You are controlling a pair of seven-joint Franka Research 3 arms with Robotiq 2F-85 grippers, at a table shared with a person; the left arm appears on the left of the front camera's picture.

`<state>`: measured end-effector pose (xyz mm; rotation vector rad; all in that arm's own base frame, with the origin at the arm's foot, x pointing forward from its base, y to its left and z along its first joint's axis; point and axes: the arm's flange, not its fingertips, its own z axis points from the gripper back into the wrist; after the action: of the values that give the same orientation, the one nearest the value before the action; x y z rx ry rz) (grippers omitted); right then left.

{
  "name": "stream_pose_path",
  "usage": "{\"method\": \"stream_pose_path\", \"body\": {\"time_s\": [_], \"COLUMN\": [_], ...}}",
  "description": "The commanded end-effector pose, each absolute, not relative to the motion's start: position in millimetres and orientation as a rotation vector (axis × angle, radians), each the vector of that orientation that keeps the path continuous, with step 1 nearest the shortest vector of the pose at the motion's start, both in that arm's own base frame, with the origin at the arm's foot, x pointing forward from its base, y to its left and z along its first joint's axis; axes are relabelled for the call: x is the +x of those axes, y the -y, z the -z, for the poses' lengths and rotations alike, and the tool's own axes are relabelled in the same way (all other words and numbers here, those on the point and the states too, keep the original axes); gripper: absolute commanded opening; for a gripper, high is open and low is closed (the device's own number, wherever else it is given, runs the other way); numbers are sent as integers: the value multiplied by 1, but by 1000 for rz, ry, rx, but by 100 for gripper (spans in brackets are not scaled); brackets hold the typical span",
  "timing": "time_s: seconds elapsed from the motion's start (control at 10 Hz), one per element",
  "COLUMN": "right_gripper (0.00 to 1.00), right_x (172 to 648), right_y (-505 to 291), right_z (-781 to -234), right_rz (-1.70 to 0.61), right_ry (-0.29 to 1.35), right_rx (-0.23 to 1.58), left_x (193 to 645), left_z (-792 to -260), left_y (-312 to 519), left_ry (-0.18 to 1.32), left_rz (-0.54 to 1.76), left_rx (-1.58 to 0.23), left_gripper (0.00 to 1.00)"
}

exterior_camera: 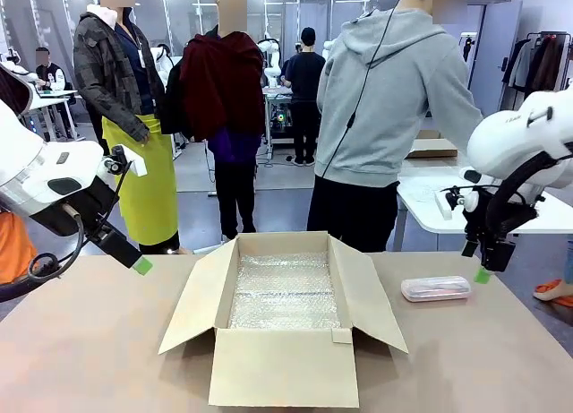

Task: Pack the glasses set securely to prepare it for shipping.
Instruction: Place the Glasses case inside the Package Box.

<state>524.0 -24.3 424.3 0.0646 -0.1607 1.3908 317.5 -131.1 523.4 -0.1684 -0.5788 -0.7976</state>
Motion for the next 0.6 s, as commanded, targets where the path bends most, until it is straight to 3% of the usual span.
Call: {"method": "stream_pose_path", "body": {"time_s": [0.0,0.5], "right_gripper": [100,100], "right_x": [548,582], "right_y": [26,16], "right_z": [-403,-368], "right_rz": [-1427,-1514], "right_ry": [181,190], "right_rx": [58,29], "left_x": [317,317], "left_z": [-524,-524], "left_y": [130,130], "left_ry": [580,580], "left_rz": [800,800], "left_rx": [-170,-170], "left_gripper": [100,100]}}
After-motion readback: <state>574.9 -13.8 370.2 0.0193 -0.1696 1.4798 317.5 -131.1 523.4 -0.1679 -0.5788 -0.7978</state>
